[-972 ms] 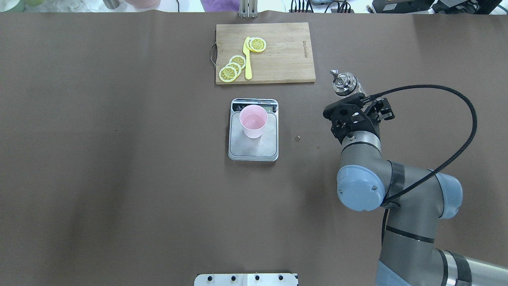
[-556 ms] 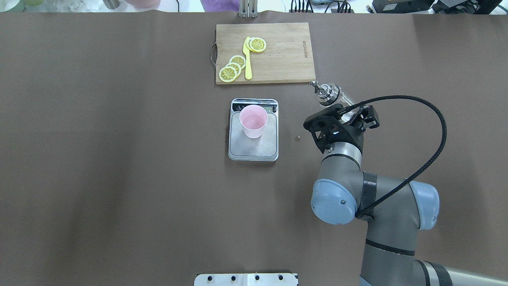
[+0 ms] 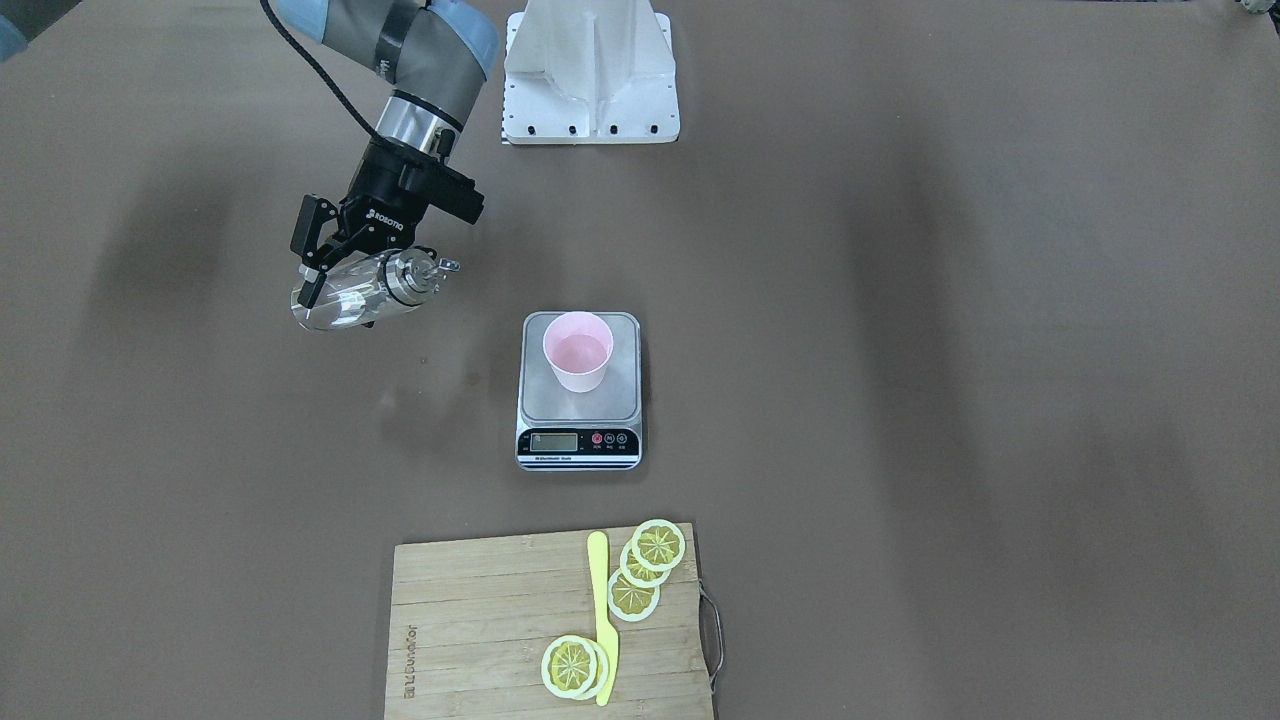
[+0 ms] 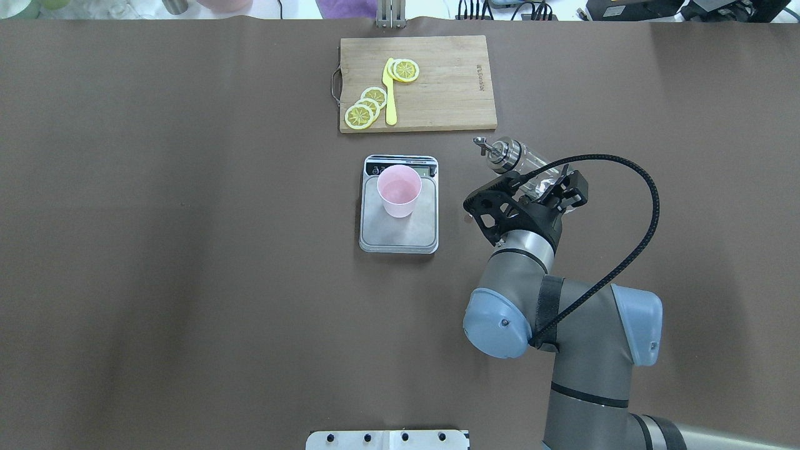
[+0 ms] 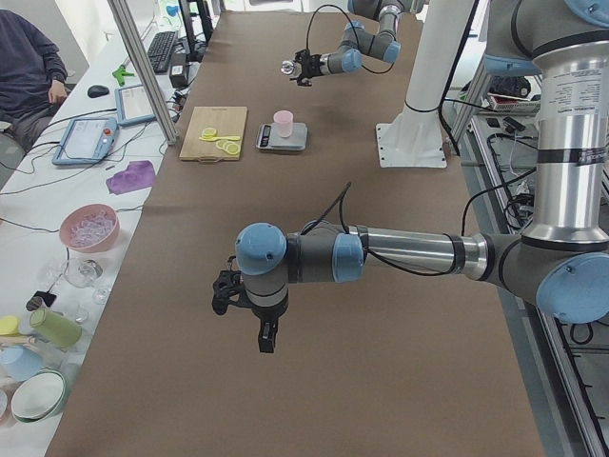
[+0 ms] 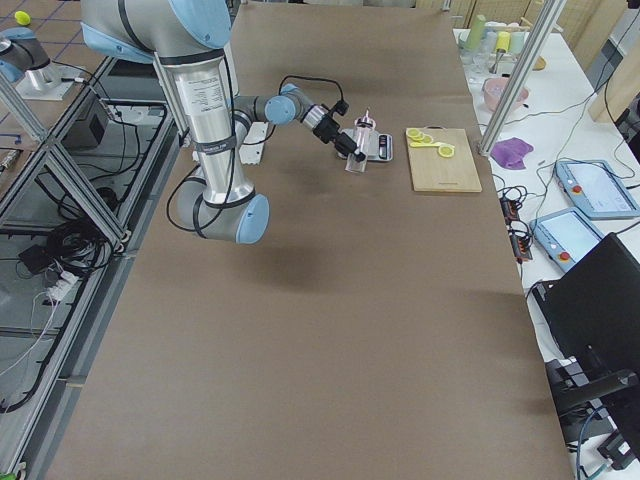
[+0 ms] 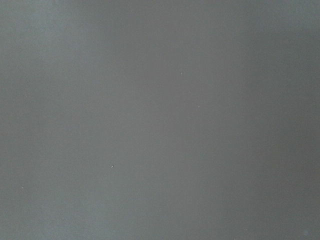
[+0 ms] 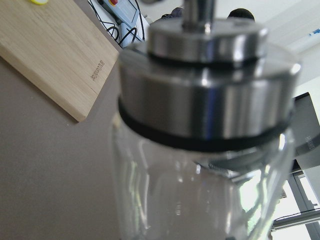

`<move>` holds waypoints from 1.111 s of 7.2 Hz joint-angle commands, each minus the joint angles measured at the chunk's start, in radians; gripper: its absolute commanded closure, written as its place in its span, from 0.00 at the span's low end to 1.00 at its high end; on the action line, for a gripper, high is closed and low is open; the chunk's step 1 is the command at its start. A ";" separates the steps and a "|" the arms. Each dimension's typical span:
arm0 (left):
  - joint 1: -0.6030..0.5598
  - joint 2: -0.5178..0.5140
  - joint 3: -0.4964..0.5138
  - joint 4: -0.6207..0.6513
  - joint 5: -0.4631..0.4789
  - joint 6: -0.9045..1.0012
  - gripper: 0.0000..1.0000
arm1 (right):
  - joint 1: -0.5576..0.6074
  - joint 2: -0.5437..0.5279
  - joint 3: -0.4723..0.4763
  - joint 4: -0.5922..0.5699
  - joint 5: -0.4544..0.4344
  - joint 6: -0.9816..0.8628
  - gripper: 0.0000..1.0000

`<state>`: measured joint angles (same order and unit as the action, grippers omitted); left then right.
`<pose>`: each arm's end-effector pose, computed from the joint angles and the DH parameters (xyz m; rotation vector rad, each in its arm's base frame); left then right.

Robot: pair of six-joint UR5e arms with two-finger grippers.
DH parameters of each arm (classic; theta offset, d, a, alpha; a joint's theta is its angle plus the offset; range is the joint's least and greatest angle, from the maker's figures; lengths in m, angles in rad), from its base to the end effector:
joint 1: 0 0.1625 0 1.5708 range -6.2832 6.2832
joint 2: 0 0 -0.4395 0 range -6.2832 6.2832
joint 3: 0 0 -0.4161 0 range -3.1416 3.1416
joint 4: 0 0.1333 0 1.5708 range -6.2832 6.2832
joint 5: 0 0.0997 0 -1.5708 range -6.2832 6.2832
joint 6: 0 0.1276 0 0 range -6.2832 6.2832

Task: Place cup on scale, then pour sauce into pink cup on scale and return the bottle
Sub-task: 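Tilt the sauce bottle spout down toward the pink cup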

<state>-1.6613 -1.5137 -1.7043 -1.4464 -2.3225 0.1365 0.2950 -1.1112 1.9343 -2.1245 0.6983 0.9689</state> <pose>-0.0898 -0.4788 0.6674 0.0397 0.7519 0.0258 -0.5029 -0.3943 0.3038 0.8912 0.1489 -0.1683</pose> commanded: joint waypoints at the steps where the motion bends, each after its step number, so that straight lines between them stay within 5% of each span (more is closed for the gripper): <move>1: 0.000 0.003 0.002 0.000 0.000 0.000 0.02 | -0.008 0.054 -0.030 -0.118 -0.005 -0.001 1.00; 8: 0.000 0.004 0.008 0.001 0.000 0.000 0.02 | -0.007 0.131 -0.043 -0.241 -0.071 -0.154 1.00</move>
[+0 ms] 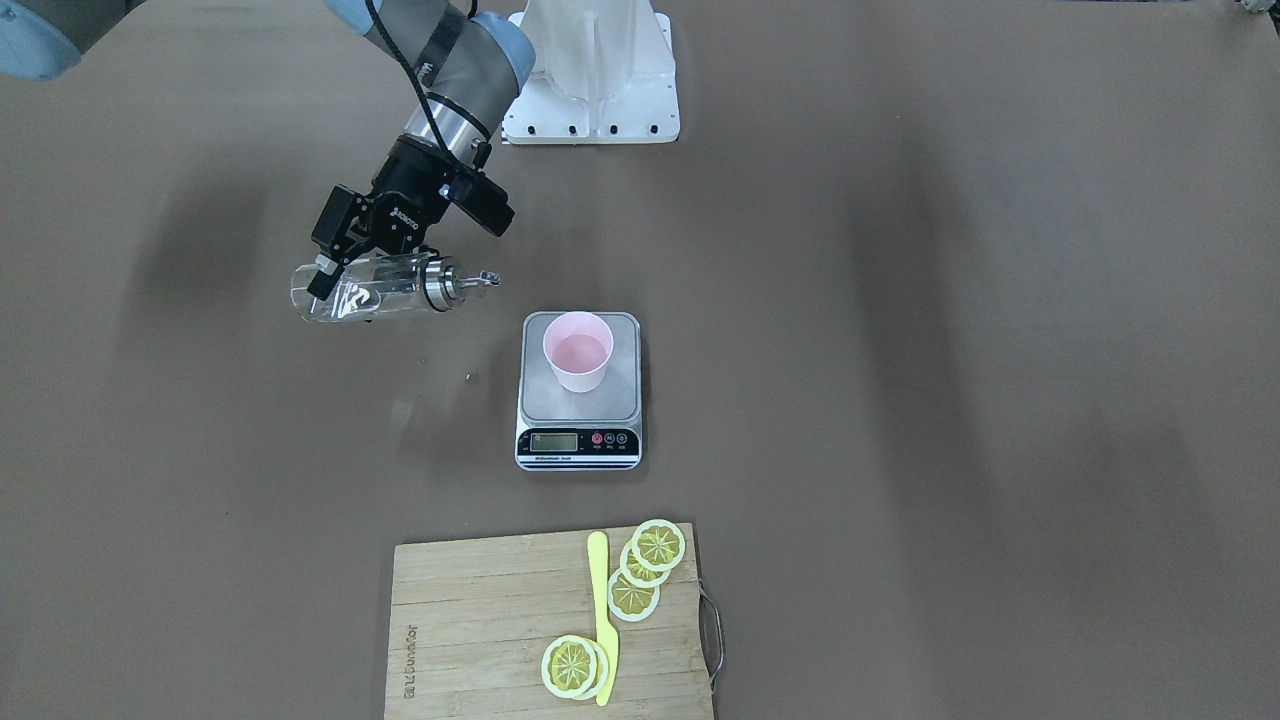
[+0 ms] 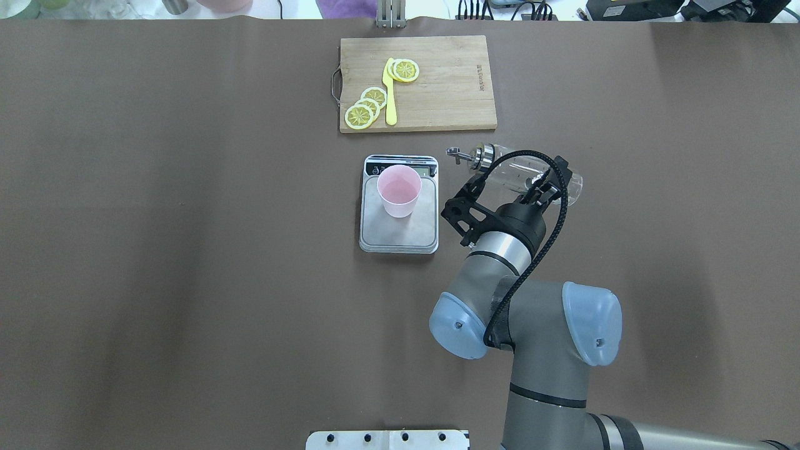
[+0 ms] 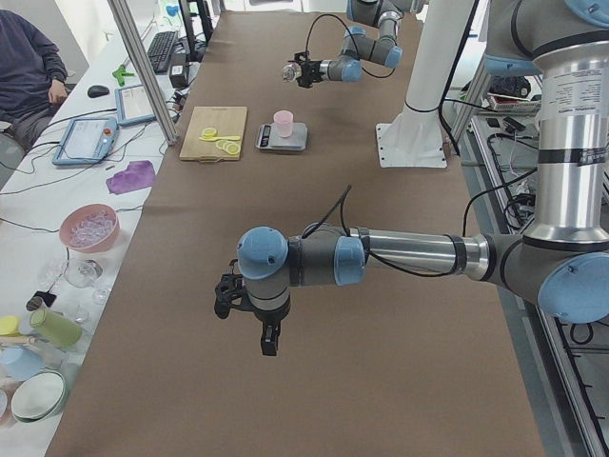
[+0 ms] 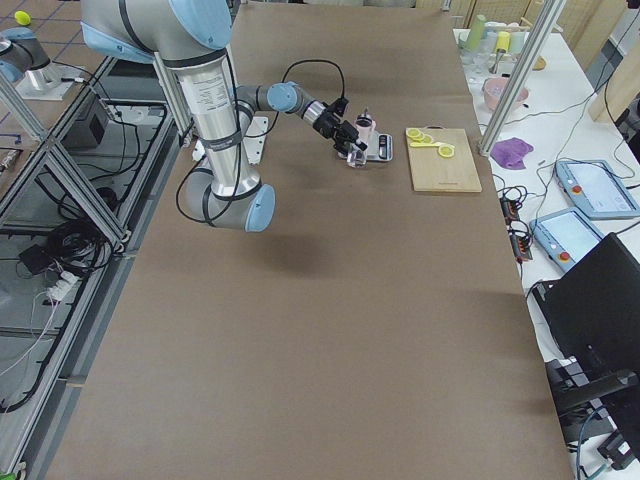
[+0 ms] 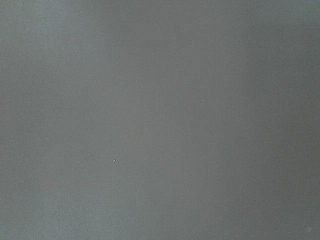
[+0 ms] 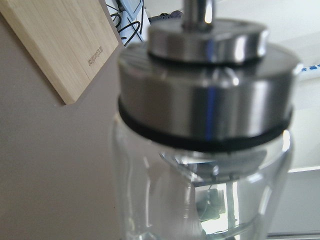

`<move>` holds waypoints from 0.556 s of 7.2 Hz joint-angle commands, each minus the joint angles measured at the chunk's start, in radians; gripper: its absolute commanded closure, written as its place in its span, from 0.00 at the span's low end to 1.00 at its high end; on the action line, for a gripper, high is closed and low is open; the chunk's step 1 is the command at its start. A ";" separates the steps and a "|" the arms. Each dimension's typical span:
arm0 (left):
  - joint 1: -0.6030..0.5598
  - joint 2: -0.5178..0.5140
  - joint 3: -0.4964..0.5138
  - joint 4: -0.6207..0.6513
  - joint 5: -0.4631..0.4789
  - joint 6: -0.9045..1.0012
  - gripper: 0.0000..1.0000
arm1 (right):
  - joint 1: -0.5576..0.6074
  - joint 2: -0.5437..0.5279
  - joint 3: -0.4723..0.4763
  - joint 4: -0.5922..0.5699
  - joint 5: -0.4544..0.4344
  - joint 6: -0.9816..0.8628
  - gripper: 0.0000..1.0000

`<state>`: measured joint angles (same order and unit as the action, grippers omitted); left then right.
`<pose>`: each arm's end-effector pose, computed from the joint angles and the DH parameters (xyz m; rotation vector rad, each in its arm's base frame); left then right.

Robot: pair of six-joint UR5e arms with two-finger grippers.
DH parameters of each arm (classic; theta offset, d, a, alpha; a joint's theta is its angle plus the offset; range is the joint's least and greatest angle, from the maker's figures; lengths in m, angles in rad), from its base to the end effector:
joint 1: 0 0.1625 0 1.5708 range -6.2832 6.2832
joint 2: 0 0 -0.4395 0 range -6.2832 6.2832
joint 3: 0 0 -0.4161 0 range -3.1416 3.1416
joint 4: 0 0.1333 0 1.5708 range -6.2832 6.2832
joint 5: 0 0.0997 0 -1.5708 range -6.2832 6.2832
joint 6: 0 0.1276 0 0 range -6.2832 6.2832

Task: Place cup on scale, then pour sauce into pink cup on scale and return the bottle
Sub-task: 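Tilt the sauce bottle spout down toward the pink cup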

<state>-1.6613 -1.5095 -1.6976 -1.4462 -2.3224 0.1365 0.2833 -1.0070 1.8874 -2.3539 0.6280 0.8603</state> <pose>-0.0896 -0.4762 0.6729 0.0292 0.7529 0.0216 -0.5161 -0.3966 0.2781 0.8758 0.3720 -0.3488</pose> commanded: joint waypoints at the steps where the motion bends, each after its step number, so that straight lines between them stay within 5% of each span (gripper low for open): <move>1: 0.000 0.000 0.001 0.001 0.000 0.000 0.02 | 0.007 0.024 0.006 -0.015 -0.002 -0.044 1.00; 4: 0.000 0.023 0.000 0.000 0.000 0.000 0.02 | 0.017 0.015 -0.011 -0.018 -0.002 -0.027 1.00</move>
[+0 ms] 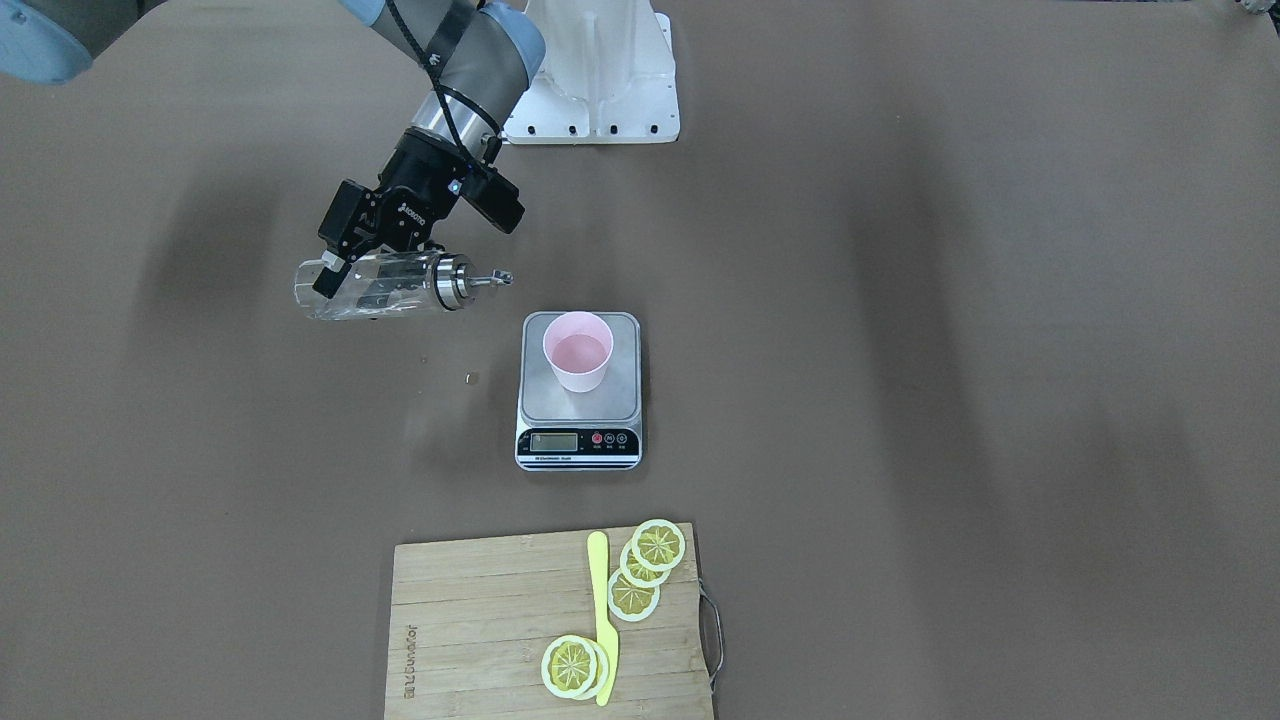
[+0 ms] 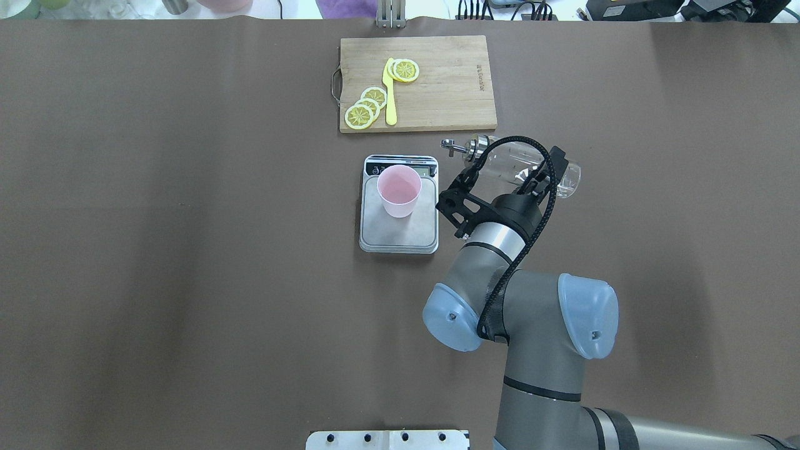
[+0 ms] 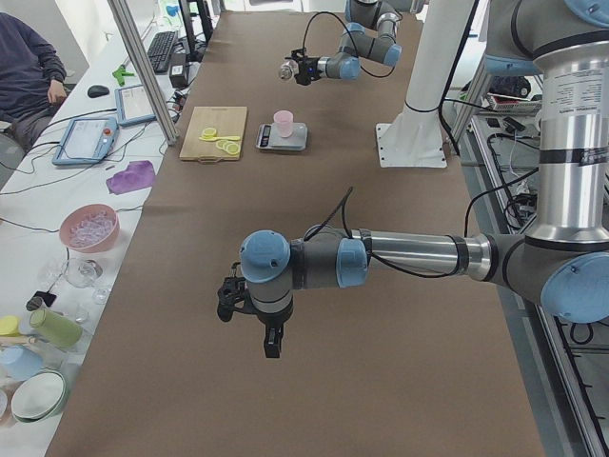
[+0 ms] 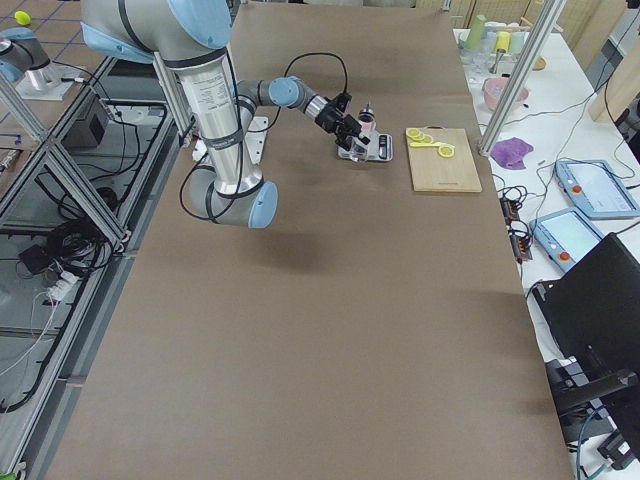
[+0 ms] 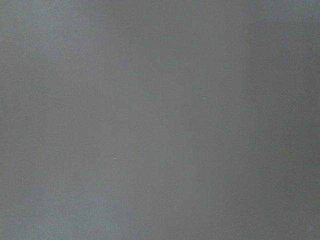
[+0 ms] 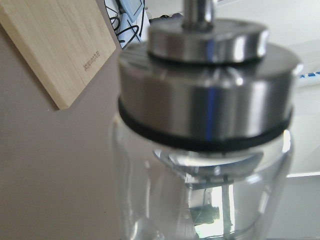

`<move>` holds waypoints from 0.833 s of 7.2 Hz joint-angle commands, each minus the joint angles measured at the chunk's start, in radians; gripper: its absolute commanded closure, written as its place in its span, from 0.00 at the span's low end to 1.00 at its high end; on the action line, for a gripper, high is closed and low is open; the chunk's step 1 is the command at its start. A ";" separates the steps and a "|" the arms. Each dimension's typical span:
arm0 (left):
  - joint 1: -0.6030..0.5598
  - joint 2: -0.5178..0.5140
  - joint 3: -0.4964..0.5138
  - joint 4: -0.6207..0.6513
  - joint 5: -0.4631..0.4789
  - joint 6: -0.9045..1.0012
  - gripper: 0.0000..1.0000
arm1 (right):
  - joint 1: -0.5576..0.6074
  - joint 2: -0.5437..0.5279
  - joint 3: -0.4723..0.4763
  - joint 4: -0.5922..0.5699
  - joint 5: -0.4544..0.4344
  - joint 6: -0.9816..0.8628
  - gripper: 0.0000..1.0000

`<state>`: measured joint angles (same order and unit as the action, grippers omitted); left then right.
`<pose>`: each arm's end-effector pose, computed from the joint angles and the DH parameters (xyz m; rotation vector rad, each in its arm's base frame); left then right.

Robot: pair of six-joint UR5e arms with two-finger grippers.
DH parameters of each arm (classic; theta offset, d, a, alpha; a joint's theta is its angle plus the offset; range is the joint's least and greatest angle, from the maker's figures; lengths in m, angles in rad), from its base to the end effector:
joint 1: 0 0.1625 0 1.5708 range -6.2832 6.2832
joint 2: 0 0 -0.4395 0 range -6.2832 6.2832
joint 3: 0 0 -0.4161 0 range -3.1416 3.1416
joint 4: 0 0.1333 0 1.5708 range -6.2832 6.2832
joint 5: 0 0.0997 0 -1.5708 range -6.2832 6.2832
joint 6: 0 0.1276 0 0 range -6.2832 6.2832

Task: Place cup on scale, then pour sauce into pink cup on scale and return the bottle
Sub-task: 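Tilt the sauce bottle spout down toward the pink cup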

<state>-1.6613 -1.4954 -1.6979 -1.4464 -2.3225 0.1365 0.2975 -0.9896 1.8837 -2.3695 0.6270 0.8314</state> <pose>-0.0889 -0.4690 0.6795 0.0163 0.7544 0.0165 -0.5122 -0.4045 0.2705 0.8680 0.3930 -0.3632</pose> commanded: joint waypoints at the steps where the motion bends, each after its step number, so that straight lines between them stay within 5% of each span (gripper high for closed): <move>1: 0.000 0.010 0.001 0.000 0.000 0.000 0.02 | 0.002 0.008 -0.041 -0.023 -0.001 0.002 1.00; 6: 0.000 0.021 0.001 0.004 0.000 0.000 0.02 | 0.006 0.089 -0.144 -0.126 0.002 0.003 1.00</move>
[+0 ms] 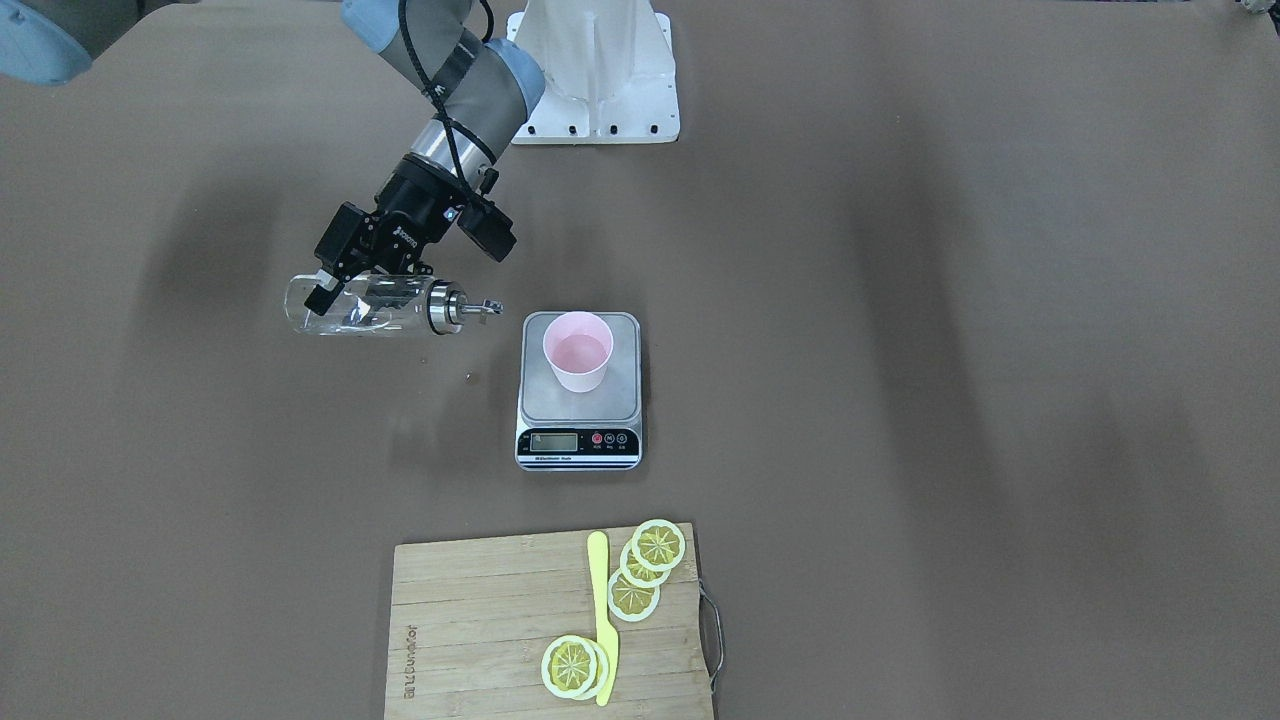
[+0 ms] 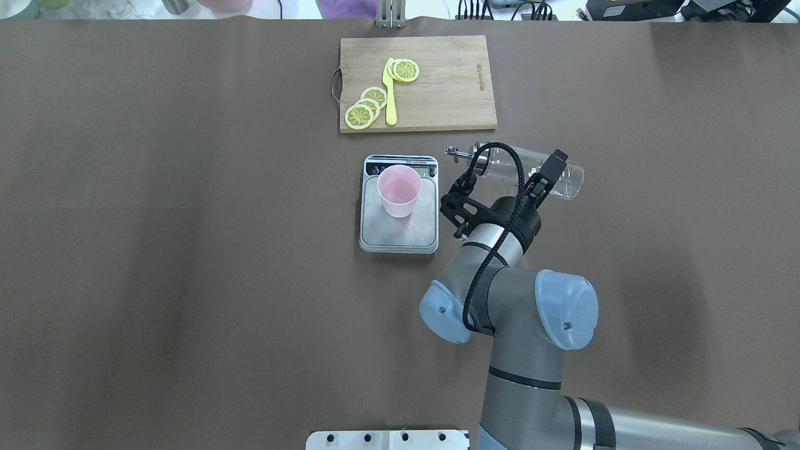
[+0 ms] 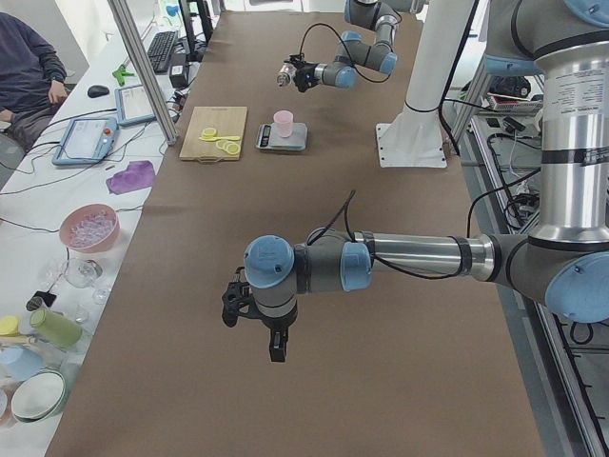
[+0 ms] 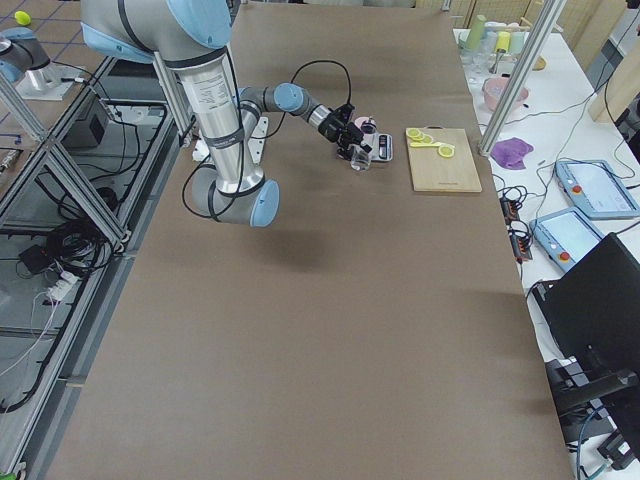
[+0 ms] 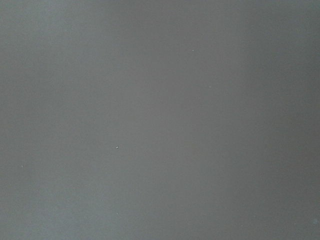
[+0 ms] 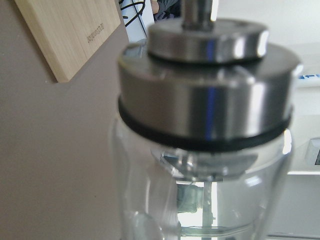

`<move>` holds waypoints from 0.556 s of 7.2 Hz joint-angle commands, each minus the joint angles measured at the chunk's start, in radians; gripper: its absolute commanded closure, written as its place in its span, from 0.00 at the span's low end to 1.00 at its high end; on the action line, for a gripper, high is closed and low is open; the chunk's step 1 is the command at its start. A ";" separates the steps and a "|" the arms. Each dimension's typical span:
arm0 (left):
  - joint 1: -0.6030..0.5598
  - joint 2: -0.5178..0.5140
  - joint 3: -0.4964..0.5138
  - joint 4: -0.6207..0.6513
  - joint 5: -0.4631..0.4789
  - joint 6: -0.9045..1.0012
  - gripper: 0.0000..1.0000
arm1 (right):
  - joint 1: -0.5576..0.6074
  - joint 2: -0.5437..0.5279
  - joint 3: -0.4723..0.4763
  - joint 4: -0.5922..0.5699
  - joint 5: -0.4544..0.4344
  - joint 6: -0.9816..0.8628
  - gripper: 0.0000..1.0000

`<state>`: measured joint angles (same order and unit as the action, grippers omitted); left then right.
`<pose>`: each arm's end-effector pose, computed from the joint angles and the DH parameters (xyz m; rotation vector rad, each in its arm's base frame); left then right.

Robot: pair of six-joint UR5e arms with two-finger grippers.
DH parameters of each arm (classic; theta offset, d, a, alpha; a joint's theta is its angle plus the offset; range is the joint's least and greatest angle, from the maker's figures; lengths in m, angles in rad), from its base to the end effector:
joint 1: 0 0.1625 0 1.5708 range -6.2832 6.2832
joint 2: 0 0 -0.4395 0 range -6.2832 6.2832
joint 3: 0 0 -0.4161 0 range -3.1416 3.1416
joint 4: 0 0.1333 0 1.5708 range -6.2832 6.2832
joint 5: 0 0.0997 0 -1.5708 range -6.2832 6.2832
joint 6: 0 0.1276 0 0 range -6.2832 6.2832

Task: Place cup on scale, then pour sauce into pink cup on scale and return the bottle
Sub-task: 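Tilt the sauce bottle spout down toward the pink cup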

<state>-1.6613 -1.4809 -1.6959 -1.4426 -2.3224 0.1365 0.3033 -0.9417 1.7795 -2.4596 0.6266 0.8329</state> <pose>-0.0882 -0.4609 0.6877 -0.0029 0.7562 0.0088 -0.5332 -0.4148 0.2884 0.8021 0.5147 -0.4256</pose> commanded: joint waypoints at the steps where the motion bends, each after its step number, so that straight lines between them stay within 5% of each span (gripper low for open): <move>1: 0.000 0.014 -0.001 -0.001 0.000 0.000 0.02 | 0.000 0.049 -0.061 -0.038 0.002 0.002 1.00; 4: 0.000 0.022 -0.001 -0.001 0.000 0.000 0.02 | 0.000 0.093 -0.084 -0.110 0.005 0.003 1.00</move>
<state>-1.6613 -1.4641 -1.6965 -1.4434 -2.3224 0.1365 0.3037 -0.8738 1.7098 -2.5323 0.6303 0.8348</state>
